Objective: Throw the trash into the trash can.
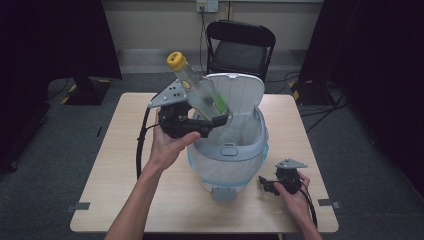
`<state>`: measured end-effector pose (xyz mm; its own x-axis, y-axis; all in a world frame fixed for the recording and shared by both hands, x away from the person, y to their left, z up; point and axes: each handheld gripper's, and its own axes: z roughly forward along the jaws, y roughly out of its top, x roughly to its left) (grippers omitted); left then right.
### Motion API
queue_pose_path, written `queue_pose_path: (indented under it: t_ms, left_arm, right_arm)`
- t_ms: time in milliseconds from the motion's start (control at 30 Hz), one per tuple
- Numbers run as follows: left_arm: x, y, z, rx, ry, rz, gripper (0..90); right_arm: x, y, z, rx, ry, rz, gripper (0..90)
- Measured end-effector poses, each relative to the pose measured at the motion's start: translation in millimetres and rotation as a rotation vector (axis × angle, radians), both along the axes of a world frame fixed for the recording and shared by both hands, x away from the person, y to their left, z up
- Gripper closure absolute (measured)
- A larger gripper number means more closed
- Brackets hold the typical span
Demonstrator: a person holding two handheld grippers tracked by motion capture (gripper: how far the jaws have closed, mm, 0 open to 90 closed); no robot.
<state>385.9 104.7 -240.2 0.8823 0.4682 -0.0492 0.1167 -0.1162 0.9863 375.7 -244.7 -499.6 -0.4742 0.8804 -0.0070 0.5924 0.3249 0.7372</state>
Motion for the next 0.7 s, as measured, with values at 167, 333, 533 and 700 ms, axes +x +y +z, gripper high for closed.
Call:
queue_pose_path:
  t_ms: [167,333,533,700]
  left_arm:
    - [3.2,-3.8,0.3,0.007,0.013,-0.01,27.9]
    - [5.7,-4.1,2.8,0.005,0.013,-0.015,27.9]
    - [9.5,-6.1,0.5,0.024,0.027,-0.023,27.2]
    - [11.0,-7.7,-0.8,0.04,0.025,-0.025,27.2]
  right_arm:
    - [0.0,0.0,0.0,0.0,0.0,0.0,14.6]
    - [0.0,0.0,0.0,0.0,0.0,0.0,14.6]
    - [0.0,0.0,0.0,0.001,0.0,0.0,14.6]
    - [0.0,0.0,0.0,0.0,0.0,0.0,14.6]
